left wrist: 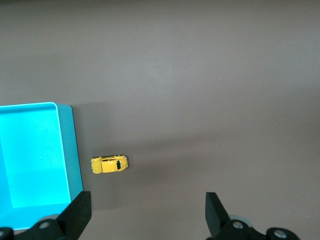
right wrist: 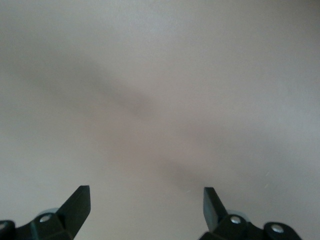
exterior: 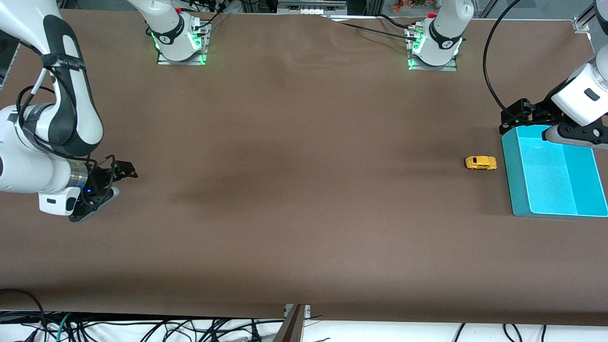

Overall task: Wind and store yellow beetle car
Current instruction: 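Reach the left gripper toward the car while the right gripper withdraws, then lower the left gripper around the car and close it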

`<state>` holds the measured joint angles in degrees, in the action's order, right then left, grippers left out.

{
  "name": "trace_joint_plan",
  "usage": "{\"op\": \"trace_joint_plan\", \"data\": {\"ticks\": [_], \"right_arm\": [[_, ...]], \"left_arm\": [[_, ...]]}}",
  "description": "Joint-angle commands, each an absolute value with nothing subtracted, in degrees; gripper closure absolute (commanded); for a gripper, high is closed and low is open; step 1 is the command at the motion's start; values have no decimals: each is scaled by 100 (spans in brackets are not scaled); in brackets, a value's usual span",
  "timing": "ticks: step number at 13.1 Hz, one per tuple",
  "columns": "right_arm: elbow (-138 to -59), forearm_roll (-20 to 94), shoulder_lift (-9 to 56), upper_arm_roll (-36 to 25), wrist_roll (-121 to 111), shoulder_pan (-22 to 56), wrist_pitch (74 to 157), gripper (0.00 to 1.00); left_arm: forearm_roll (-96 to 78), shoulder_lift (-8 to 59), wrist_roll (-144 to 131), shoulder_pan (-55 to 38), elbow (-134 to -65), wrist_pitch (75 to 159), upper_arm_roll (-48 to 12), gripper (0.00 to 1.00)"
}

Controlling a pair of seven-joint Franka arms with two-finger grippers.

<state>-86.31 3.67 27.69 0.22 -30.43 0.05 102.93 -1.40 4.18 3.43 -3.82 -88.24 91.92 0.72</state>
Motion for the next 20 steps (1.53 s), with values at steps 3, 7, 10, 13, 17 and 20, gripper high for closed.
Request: {"op": "trace_joint_plan", "data": {"ticks": [3,7,10,13,17,20], "right_arm": [[-7928,307,2383,26,-725,369,8906,0],[-7875,299,1802,9,-466,431,8263,0],[-7796,36,1653,-18,-474,466,8244,0],[-7796,-279,1346,-18,-431,448,8261,0],[-7866,-378,1081,-79,-457,300,8341,0],[-8041,-378,949,-88,-448,176,8350,0]], "left_arm": [[-220,746,352,-404,-8657,9035,70,0],[-237,1071,518,-335,-8666,8886,88,0],[-159,1509,2173,-70,-8684,8929,97,0],[-158,2125,4309,307,-8684,9113,141,0],[490,2294,6402,413,-9445,10445,149,0],[545,2241,7852,641,-10692,12368,149,0]]}}
